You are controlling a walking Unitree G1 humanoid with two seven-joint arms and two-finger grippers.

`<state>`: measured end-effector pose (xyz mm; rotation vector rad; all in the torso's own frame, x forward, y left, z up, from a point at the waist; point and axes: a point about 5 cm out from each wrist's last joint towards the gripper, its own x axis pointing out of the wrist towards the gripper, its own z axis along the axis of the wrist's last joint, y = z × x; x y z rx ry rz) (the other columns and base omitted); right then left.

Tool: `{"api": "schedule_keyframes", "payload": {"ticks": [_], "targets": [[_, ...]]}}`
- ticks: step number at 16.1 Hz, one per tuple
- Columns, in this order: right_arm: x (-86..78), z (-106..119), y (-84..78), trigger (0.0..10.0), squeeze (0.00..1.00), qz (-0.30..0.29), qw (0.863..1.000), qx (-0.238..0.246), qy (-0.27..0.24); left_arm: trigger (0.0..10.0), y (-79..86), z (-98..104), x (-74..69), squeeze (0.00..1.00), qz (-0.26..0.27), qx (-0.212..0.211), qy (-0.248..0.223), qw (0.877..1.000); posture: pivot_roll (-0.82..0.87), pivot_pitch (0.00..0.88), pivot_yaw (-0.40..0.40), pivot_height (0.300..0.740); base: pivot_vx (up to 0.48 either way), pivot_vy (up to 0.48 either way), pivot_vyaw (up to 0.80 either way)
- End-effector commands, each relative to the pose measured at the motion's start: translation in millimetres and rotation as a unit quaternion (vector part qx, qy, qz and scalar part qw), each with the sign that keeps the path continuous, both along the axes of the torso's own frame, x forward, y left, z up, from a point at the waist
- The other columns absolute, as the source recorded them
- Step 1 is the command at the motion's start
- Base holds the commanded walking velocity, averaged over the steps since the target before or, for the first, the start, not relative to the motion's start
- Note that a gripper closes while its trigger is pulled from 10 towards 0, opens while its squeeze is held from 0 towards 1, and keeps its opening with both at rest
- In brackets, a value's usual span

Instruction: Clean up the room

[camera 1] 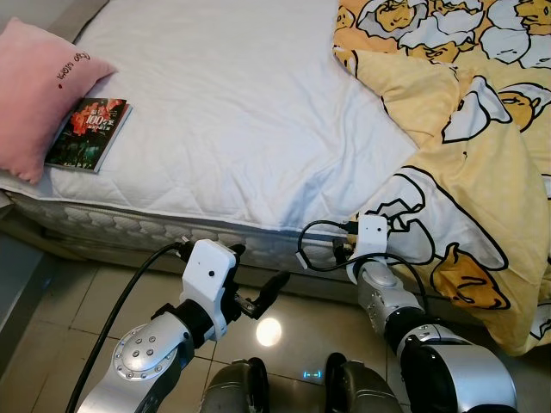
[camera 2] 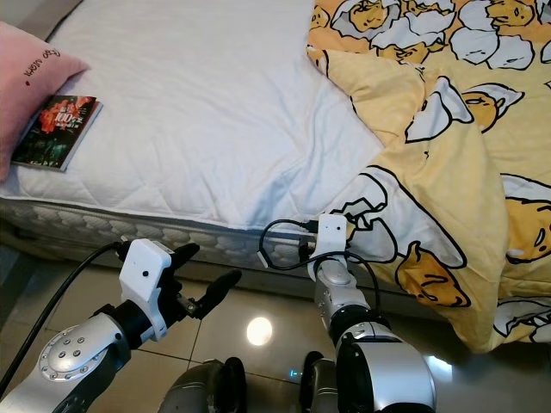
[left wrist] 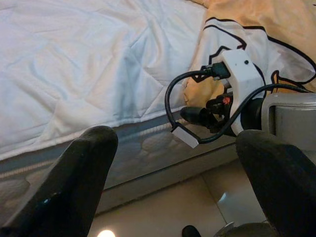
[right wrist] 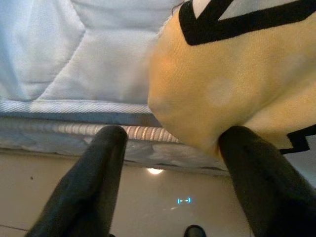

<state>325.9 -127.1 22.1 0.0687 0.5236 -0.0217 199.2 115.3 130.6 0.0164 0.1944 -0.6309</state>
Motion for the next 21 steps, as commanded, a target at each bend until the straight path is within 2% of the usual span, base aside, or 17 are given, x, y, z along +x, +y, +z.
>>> {"api": "schedule_keyframes", "payload": {"ticks": [1,5,7,11,12,15,16,17,18,19,20,21], "targets": [[0.3,0,9.1,0.0,0.0,0.013,1.0,0.012,0.01,10.0,4.9,1,-2.6,0.0,0.007,0.007,0.002,1.0,0.18,0.265,0.119,0.74,0.0,0.0,0.0],[1.0,2,17.7,0.0,0.0,0.041,0.999,0.01,-0.004,10.0,2.5,1,0.5,0.0,0.006,0.005,0.0,1.0,0.17,0.259,0.12,0.74,0.0,0.0,0.0],[-5.4,-4,25.8,0.0,0.0,0.074,0.997,0.0,0.002,10.0,2.8,0,1.5,0.0,0.005,0.005,0.001,1.0,0.16,0.256,0.12,0.74,0.0,0.0,0.0],[-30.6,-26,39.8,0.0,0.0,0.151,0.988,-0.017,0.021,10.0,-0.6,-1,0.0,0.0,-0.003,0.008,0.001,1.0,0.15,0.25,0.119,0.74,0.0,0.0,0.0],[-45.9,-38,47.3,0.0,0.0,0.188,0.981,-0.019,0.032,10.0,-1.8,-7,-1.0,0.0,-0.012,0.009,0.012,1.0,0.13,0.245,0.116,0.74,0.0,0.0,0.0],[-73.8,-57,55.9,0.0,0.0,0.233,0.971,-0.018,0.054,10.0,-4.5,-10,-1.0,0.0,-0.026,0.006,0.014,1.0,0.11,0.234,0.116,0.74,0.0,0.0,0.0],[-75.5,-58,55.7,0.0,0.0,0.234,0.971,-0.024,0.052,10.0,-4.7,-10,-0.2,0.0,-0.026,0.005,0.014,1.0,0.11,0.231,0.116,0.74,0.0,0.0,0.0],[-70.3,-54,52.1,0.0,0.0,0.222,0.973,-0.057,0.023,10.0,-5.5,-10,1.9,0.0,-0.026,0.003,0.011,1.0,0.11,0.224,0.115,0.74,0.0,0.0,0.0],[-53.1,-36,47.9,10.0,0.0,0.19,0.977,-0.09,-0.046,10.0,-6.5,-8,2.8,0.0,-0.028,0.002,0.004,1.0,0.11,0.218,0.113,0.74,0.0,0.0,0.0],[-38.9,-19,45.2,10.0,0.0,0.161,0.976,-0.106,-0.104,10.0,-6.9,-9,2.1,0.0,-0.031,0.005,0.001,1.0,0.11,0.211,0.112,0.74,0.0,0.0,0.0],[-34.2,-13,43.3,10.0,0.0,0.147,0.975,-0.113,-0.122,10.0,-6.7,-10,1.4,0.0,-0.031,0.008,0.0,0.999,0.11,0.211,0.112,0.74,0.0,0.0,0.0],[-17.0,5,36.2,10.0,1.0,0.091,0.979,-0.104,-0.148,10.0,-5.9,-15,-1.6,0.0,-0.031,0.015,0.002,0.999,0.1,0.204,0.115,0.74,0.0,0.0,0.0]]}}
